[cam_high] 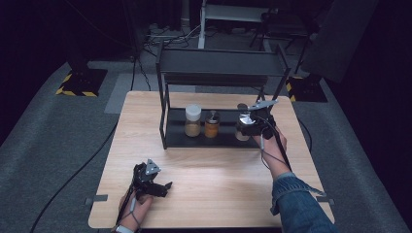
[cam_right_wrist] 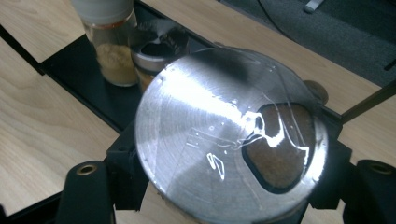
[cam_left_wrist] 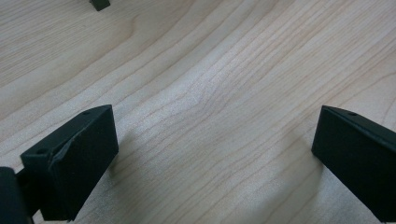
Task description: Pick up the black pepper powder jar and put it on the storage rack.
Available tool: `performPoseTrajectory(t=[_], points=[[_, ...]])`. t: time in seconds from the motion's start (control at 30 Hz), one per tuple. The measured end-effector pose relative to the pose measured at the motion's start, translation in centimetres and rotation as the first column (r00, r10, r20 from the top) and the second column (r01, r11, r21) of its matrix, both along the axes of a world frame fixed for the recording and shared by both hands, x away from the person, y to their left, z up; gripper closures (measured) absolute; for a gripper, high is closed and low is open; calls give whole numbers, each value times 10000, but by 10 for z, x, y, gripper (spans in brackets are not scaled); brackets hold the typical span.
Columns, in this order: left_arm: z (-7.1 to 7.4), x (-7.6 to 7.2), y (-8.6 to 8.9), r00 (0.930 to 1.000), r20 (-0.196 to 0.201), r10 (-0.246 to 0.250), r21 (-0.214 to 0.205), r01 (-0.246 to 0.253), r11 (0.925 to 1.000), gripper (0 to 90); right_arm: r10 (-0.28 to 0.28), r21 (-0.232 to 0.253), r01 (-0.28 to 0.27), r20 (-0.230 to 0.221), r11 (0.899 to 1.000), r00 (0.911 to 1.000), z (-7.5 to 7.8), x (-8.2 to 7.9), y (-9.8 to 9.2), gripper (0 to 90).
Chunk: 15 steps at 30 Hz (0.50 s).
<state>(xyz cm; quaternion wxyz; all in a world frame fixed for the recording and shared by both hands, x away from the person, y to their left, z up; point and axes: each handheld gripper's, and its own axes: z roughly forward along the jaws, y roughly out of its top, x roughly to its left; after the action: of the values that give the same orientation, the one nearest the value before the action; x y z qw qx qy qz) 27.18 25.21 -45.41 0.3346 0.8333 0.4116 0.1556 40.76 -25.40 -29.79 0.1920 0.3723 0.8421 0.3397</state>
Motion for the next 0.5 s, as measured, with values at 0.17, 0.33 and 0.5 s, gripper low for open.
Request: performPoseTrajectory(t=[0.17,0.33,0.5], points=[[0,0,0,10000,6,-17,17,17,10000,0,-26,2,26,-109,10000,9999,1,13,5,305],[0,0,0,10000,2,-14,6,14,10000,0,-72,-227,68,-142,9997,9999,-3,26,16,305],[0,-1,0,10000,14,-28,21,28,10000,0,-195,-308,186,-288,9994,9994,-11,37,23,305]])
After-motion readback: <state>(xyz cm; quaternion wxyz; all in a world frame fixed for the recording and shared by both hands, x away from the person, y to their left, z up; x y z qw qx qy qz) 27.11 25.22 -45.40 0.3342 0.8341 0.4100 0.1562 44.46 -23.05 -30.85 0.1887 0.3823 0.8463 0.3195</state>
